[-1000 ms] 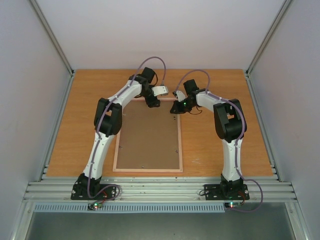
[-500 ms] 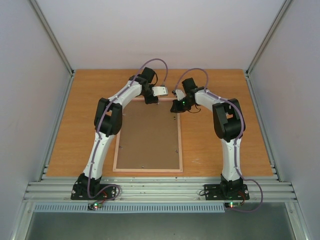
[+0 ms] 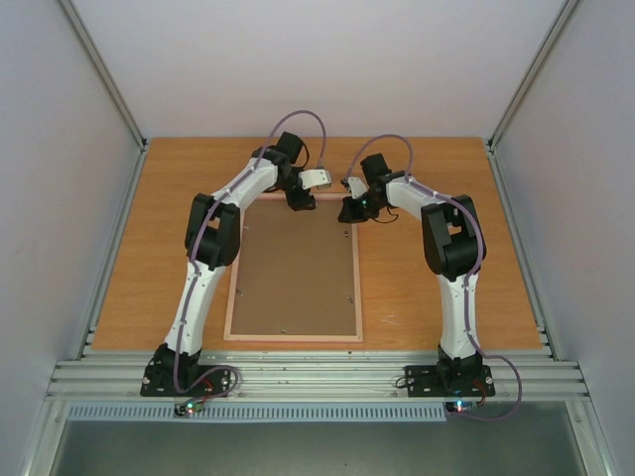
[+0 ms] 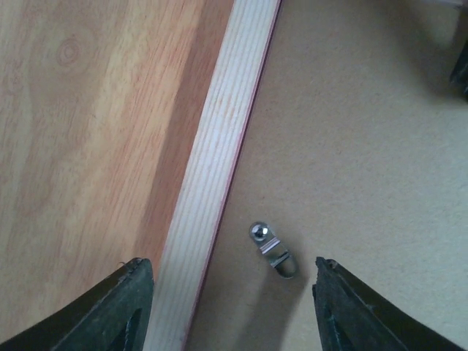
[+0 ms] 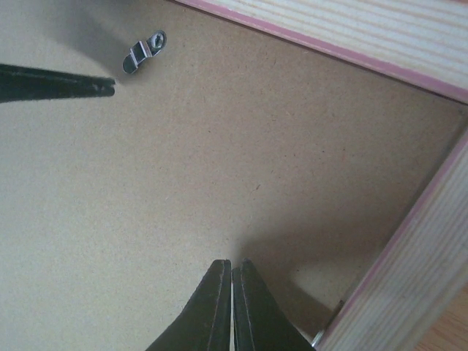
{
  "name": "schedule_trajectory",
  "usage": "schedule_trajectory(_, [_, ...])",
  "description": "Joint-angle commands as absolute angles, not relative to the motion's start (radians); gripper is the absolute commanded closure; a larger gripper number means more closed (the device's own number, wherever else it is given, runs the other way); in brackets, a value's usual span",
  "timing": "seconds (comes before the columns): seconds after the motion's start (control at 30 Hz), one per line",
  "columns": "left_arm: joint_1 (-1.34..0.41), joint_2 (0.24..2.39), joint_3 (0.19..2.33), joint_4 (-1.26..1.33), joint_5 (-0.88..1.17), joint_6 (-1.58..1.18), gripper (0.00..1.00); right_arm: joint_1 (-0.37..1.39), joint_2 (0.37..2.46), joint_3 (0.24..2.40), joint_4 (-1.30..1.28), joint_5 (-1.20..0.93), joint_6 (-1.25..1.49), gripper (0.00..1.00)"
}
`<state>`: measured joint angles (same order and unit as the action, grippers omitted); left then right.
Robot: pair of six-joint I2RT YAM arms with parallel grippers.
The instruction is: Put the photo into the frame
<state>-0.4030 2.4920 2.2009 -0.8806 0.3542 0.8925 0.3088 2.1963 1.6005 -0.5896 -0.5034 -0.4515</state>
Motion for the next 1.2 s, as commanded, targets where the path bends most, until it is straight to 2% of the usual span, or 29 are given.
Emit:
schedule_trajectory(0.0, [-0.409,2.518,2.242,-0.918,0.412,0.813,0.37,0.304,2.256,1.595,-0.617,-0.4,-0.469,0.94])
schedule_trajectory(0.13, [-0.416,2.534,2.26,-0.91,0.388,0.802,0.3,0.304,2.259,1.598,-0.618,-0.401,-0.468,0.94])
schedule_trajectory(0.3, [-0.451,2.565,2.241,-0.9,0.279,0.857,0.31,0.305,2.259,1.598,-0.621,-0.4,-0.469,0.94])
schedule_trajectory(0.37, [-0.457,2.574,2.23,-0.891,0.242,0.883,0.34,0.304,2.258,1.598,-0.621,-0.4,-0.469,0.94])
schedule_trajectory(0.47, [-0.449,2.589,2.229,-0.89,0.213,0.9,0.45,0.304,2.26,1.601,-0.623,-0.402,-0.471,0.94])
schedule_trajectory(0.63, [-0.421,2.579,2.196,-0.925,0.235,0.931,0.58,0.304,2.262,1.605,-0.627,-0.4,-0.472,0.94])
schedule_trajectory(1.0, [-0.42,2.548,2.12,-0.931,0.286,1.113,0.69,0.304,2.269,1.613,-0.634,-0.398,-0.471,0.94])
schedule_trajectory(1.17, [-0.42,2.577,2.16,-0.957,0.307,1.196,0.76,0.304,2.272,1.614,-0.635,-0.398,-0.471,0.94])
